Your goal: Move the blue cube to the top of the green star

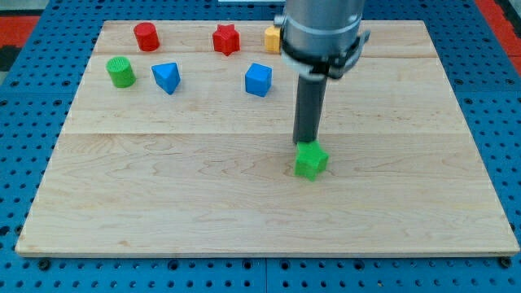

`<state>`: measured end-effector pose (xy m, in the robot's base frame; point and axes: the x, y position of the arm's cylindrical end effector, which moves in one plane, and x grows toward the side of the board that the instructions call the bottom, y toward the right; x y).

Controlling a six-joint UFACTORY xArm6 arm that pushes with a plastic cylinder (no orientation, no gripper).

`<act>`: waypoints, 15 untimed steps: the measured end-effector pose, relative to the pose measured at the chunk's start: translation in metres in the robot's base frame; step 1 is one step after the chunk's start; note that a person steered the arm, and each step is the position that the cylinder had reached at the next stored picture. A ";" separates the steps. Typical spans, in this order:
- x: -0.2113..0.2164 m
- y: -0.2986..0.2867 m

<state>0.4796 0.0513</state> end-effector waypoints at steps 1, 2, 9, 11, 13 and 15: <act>-0.012 -0.042; 0.020 -0.068; -0.139 -0.043; -0.094 0.000; -0.114 0.020; -0.093 0.026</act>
<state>0.3866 0.0774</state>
